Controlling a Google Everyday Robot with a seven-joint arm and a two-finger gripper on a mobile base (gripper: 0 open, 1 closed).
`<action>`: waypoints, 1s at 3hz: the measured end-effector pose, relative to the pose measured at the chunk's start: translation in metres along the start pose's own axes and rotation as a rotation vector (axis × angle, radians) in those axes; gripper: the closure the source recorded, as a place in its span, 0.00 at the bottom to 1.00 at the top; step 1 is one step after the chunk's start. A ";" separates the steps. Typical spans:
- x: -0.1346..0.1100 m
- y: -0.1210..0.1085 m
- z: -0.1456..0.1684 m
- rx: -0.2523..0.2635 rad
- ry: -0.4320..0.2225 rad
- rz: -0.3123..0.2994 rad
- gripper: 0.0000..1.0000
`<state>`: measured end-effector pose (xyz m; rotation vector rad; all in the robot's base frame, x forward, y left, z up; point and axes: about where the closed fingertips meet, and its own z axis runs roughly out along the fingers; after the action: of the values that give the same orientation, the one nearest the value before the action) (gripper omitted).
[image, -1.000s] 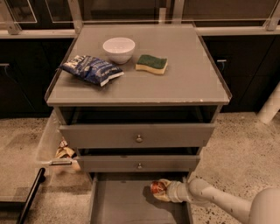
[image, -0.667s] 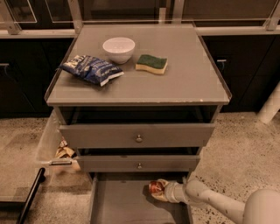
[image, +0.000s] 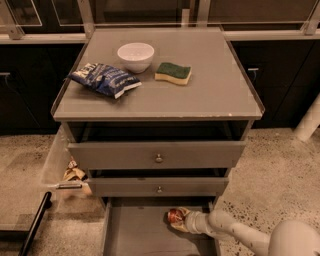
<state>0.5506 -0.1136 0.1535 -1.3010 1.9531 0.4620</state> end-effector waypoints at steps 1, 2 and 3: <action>0.005 0.006 0.013 -0.016 -0.006 0.009 1.00; 0.006 0.006 0.013 -0.016 -0.006 0.009 0.81; 0.006 0.006 0.013 -0.016 -0.006 0.009 0.58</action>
Offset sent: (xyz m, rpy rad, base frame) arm -0.0016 0.0069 -0.0120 0.0111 0.0122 0.0062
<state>0.5488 -0.1059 0.1398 -1.2998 1.9550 0.4867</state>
